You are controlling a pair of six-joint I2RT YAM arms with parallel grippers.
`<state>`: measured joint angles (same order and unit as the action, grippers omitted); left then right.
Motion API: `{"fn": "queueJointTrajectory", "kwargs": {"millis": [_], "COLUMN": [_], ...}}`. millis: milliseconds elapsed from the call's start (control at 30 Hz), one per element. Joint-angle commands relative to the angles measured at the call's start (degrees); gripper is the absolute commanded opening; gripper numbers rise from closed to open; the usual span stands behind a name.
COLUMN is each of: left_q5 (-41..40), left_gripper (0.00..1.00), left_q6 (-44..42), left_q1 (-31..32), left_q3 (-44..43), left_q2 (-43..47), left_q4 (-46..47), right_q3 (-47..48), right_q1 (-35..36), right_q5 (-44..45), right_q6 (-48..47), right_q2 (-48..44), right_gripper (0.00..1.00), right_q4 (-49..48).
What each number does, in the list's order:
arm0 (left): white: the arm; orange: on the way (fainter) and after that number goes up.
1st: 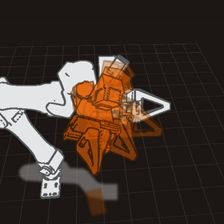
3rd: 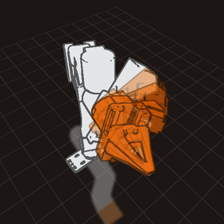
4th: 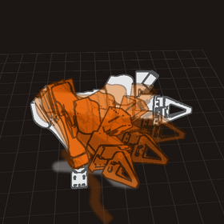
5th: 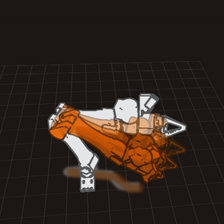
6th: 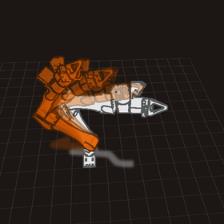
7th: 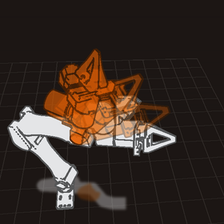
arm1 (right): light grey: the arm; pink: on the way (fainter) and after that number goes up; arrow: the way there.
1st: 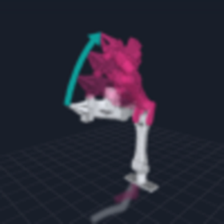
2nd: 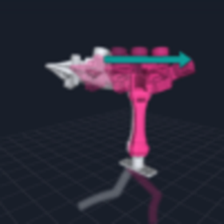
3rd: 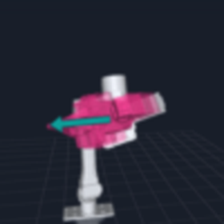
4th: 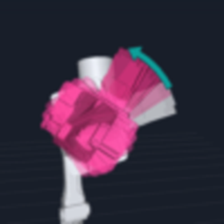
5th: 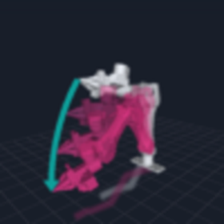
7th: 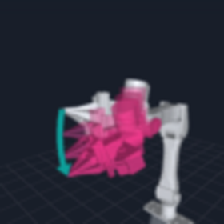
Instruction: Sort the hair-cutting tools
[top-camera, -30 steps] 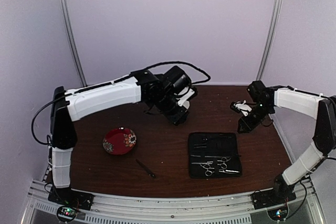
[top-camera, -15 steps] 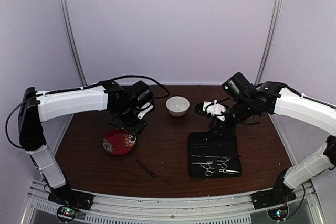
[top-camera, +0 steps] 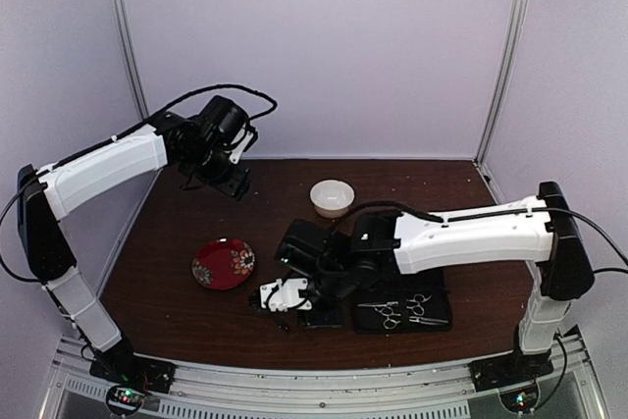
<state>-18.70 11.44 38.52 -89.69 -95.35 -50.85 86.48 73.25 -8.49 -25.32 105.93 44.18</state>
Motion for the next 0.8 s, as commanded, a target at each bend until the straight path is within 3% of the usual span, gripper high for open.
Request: {"fn": "queueJointTrajectory", "kwargs": {"millis": [0, 100, 300, 767], "left_q5": [6.5, 7.4, 12.2, 15.4], "left_gripper": [0.73, 0.77, 0.78, 0.76], "left_q6": [-0.4, -0.6, -0.6, -0.5], "left_q1": [-4.5, -5.9, -7.6, -8.2], "left_q3": [1.5, 6.0, 5.9, 6.3], "left_q2": [0.9, 3.8, 4.0, 6.3], "left_q4": [4.0, 7.2, 7.1, 7.1], "right_q3": [4.8, 5.5, 7.3, 11.2], "right_q1": [2.4, 3.0, 3.0, 3.0], "right_q5": [6.9, 9.4, 13.3, 11.0], "right_q6": [-1.1, -2.0, -1.9, -2.2], "right_q2": [6.6, 9.7, 13.5, 18.5], "right_gripper": [0.32, 0.31, 0.32, 0.28], "right_q4": [-0.7, -1.5, -2.6, -2.1]}}
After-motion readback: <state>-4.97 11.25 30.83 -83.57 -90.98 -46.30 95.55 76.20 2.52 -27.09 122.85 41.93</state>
